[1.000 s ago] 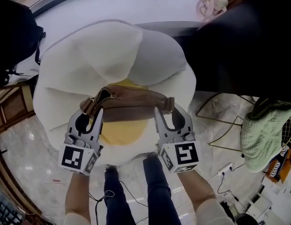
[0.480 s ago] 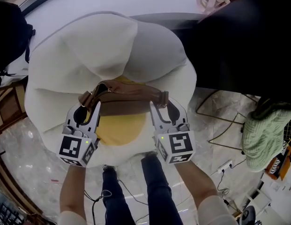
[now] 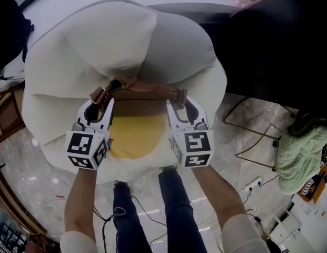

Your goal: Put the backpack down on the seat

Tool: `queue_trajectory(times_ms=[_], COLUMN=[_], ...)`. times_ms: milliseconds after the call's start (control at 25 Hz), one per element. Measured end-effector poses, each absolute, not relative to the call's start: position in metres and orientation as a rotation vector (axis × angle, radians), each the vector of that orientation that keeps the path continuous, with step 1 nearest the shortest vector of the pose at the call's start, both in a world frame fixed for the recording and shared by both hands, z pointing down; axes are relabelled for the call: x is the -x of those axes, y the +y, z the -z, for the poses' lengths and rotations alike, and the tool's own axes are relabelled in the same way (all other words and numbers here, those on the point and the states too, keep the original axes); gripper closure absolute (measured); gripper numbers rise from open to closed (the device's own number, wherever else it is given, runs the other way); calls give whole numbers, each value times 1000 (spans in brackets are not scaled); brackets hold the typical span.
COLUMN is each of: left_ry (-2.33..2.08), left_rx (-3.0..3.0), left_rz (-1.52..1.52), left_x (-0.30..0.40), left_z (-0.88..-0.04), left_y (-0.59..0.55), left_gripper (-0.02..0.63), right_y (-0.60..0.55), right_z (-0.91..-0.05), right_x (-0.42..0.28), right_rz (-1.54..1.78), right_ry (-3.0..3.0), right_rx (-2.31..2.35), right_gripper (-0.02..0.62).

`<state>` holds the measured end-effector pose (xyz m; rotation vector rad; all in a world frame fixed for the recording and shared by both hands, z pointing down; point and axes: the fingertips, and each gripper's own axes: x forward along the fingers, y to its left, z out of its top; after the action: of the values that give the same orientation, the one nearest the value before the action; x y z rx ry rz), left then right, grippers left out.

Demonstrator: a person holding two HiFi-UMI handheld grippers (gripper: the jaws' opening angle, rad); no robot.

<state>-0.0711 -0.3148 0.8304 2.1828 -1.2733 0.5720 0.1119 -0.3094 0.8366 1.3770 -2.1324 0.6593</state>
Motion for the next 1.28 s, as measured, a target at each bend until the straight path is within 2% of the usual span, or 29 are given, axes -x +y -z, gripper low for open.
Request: queue_trajectory(times_ms=[1000, 1280], left_ry=[-1240, -1244], left_rx=[-2043, -2024], left_rz=[-661, -659], left_x=[75, 76], left_z=[-895, -898], left_y=[-367, -374], left_gripper=[500, 469], right_y=[-366, -372], right_z=[-899, -904], right_x=[-114, -114], right_rz=[-742, -717], right_ry=[-2042, -2007], right_rx=[-1333, -1343], right_gripper=[423, 419])
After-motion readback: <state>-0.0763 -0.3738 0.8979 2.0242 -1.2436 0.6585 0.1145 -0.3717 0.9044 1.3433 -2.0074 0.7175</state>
